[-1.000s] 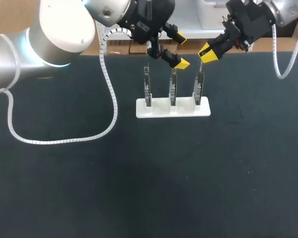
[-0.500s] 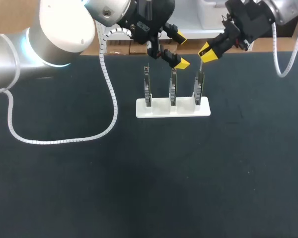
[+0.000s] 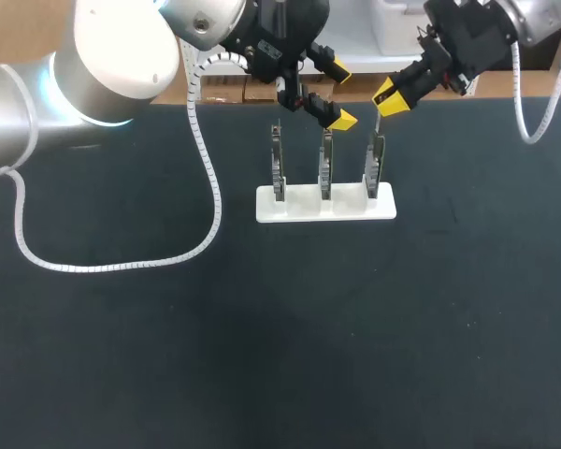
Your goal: Pick up the optical module with the left hand, and insert it into the network port with the right hand.
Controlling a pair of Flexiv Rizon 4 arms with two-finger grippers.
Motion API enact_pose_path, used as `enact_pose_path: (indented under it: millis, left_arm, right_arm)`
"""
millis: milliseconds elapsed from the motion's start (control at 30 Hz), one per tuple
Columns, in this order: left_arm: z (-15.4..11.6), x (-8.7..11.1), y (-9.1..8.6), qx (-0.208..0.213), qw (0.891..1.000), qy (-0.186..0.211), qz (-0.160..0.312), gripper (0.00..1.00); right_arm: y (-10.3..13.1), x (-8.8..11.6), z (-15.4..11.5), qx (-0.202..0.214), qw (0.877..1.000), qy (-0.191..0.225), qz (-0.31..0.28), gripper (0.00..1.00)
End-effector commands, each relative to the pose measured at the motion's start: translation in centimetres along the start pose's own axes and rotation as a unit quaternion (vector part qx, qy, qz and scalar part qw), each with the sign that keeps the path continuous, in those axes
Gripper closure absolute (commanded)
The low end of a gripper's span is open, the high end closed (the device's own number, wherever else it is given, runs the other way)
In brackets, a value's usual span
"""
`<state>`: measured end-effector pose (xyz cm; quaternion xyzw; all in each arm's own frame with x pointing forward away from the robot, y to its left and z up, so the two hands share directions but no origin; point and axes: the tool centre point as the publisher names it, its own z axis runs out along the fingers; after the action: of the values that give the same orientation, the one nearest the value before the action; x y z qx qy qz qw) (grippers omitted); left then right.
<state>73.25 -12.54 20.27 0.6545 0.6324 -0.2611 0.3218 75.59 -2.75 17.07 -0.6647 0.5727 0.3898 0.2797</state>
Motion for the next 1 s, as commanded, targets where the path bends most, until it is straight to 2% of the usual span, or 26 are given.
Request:
enact_pose_path:
  millis: [33,533,767,1000]
  left_arm:
    - [-0.03,-0.13,0.09,0.001,1.000,0.004,-0.001,0.00]
    - [-0.03,-0.13,0.09,0.001,1.000,0.004,-0.001,0.00]
    - [-0.03,-0.13,0.09,0.001,1.000,0.004,-0.001,0.00]
    - [-0.03,-0.13,0.09,0.001,1.000,0.004,-0.001,0.00]
  right_arm:
    - [0.44,0.01,0.01,0.004,1.000,0.002,0.002,1.00]
    - [0.53,0.54,0.28,0.004,1.000,-0.001,0.009,1.00]
    - [0.43,-0.35,-0.23,0.009,1.000,0.004,-0.004,1.00]
    - [0.64,0.09,0.03,0.008,1.000,0.002,0.000,1.00]
